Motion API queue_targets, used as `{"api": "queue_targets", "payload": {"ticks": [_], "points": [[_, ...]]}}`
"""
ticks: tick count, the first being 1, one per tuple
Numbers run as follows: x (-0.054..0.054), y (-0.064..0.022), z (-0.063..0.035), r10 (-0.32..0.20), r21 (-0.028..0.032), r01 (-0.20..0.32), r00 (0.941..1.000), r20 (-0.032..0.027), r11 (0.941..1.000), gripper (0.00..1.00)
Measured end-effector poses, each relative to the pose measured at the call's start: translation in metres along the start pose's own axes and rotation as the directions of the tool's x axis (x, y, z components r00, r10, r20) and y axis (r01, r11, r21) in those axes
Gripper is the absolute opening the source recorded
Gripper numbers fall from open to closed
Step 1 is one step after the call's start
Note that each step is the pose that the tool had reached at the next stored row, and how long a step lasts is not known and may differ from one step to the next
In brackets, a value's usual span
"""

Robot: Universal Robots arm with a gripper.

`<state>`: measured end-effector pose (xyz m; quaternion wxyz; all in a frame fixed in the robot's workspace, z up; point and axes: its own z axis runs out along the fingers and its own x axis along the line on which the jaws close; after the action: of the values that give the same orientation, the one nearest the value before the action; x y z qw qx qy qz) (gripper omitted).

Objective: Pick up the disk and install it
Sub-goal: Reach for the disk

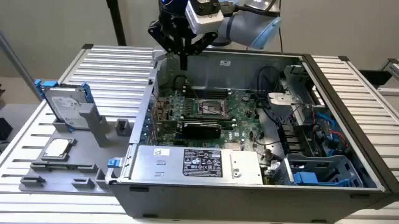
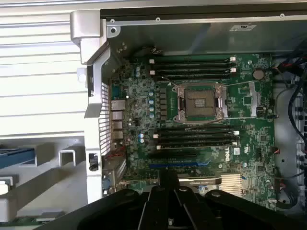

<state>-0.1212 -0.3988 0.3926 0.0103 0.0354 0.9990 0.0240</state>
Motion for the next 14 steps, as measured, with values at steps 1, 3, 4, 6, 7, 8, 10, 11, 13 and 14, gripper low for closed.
{"api": "queue_targets", "payload": {"ticks": [1,3,4,6,7,8,10,11,13,14], "points": [[0.0000,0.0000,0.0000,0.000,0.0000,0.000,1.0000,0.0000,1.0000,0.00],[0.0000,0.0000,0.0000,0.000,0.0000,0.000,1.0000,0.0001,1.0000,0.00],[0.0000,0.0000,0.0000,0.000,0.0000,0.000,1.0000,0.0001,1.0000,0.00],[0.0000,0.0000,0.0000,0.000,0.0000,0.000,1.0000,0.0000,1.0000,0.00],[0.0000,0.0000,0.0000,0.000,0.0000,0.000,1.0000,0.0001,1.0000,0.00],[0.0000,0.0000,0.0000,0.000,0.0000,0.000,1.0000,0.0001,1.0000,0.00],[0.0000,0.0000,0.0000,0.000,0.0000,0.000,1.0000,0.0000,1.0000,0.00],[0.0001,0.0000,0.0000,0.000,0.0000,0.000,1.0000,0.0001,1.0000,0.00],[0.0021,-0.0001,-0.0001,0.000,0.0001,0.000,1.0000,0.0000,1.0000,0.00],[0.0041,-0.0003,-0.0001,0.000,0.0000,0.000,1.0000,0.0000,1.0000,0.00]]}}
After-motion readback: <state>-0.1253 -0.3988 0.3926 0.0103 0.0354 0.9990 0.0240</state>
